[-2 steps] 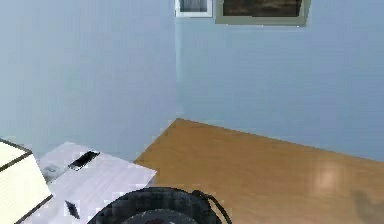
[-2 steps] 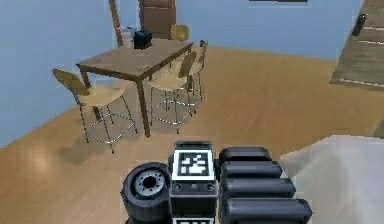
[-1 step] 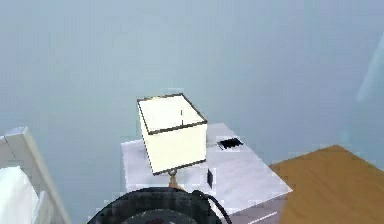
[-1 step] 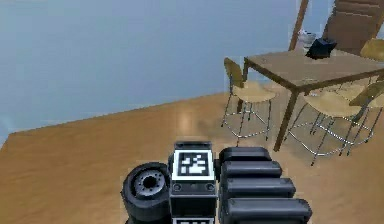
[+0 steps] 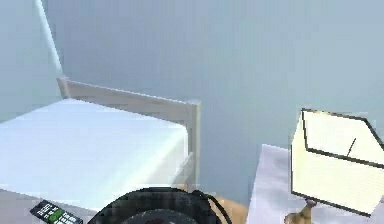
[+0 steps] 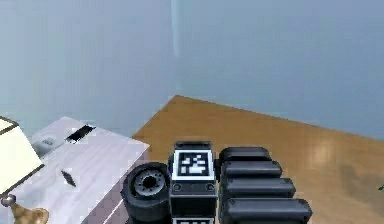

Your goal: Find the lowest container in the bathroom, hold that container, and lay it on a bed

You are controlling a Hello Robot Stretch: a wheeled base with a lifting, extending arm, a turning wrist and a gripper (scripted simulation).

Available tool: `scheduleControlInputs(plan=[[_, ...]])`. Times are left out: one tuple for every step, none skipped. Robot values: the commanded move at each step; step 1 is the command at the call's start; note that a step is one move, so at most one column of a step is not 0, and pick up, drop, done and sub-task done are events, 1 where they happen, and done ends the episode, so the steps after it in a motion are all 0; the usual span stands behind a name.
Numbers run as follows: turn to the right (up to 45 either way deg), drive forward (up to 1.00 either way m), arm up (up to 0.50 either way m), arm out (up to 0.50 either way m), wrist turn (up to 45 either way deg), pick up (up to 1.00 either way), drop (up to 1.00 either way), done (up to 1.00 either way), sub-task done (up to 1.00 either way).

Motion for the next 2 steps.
scheduleControlInputs(plan=[[-9.0, 0.0, 0.0, 0.0, 0.0, 0.0, 0.0, 0.0, 0.0], [45.0, 0.0, 0.0, 0.0, 0.0, 0.0, 0.0, 0.0, 0.0]])
